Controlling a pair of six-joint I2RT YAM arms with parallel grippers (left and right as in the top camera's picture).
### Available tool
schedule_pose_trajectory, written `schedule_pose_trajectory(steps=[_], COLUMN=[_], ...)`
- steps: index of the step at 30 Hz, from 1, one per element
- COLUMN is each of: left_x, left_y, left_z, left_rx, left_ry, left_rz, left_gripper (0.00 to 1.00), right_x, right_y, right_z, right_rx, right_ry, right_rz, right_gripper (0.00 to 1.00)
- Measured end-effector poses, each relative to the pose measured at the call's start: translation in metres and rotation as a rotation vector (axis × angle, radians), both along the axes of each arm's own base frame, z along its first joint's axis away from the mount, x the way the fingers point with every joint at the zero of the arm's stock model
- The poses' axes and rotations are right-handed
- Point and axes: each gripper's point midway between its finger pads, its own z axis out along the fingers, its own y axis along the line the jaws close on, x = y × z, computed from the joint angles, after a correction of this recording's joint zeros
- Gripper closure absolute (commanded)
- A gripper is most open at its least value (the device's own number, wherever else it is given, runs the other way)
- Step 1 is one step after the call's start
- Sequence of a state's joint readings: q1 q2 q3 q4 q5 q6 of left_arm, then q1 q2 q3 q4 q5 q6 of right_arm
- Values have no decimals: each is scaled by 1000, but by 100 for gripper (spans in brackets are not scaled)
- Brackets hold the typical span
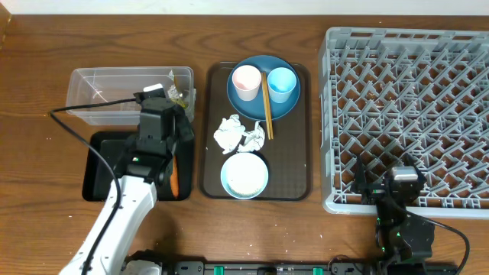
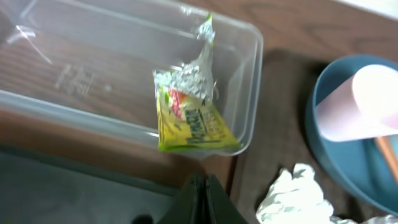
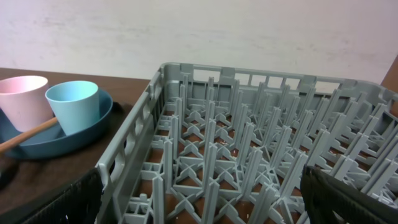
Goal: Sort waste into correct bins and load items into the dishwasher rack
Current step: 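Carry the wrapper into the clear plastic bin and release it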
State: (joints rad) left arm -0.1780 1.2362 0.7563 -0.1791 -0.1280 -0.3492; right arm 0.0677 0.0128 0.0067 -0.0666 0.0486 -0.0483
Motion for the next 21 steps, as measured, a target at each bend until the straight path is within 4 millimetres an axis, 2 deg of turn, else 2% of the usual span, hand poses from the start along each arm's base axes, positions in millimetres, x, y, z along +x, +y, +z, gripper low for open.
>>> schedule_pose_trajectory(steps=[6,16,21], left_x=[4,24,29], left_y=[-2,-1,14], left_z=[-14,-38,-43], left_rx=[-12,6,12], left_ry=[32,37,38], left_rz=[3,25,63], left_gripper=[92,91,91], right_x=[0,0,0], right_y=[0,0,0], right_z=[0,0,0], right_rx=[0,0,0], right_ry=[0,0,0], right_rz=[0,0,0], right_gripper=[1,1,1])
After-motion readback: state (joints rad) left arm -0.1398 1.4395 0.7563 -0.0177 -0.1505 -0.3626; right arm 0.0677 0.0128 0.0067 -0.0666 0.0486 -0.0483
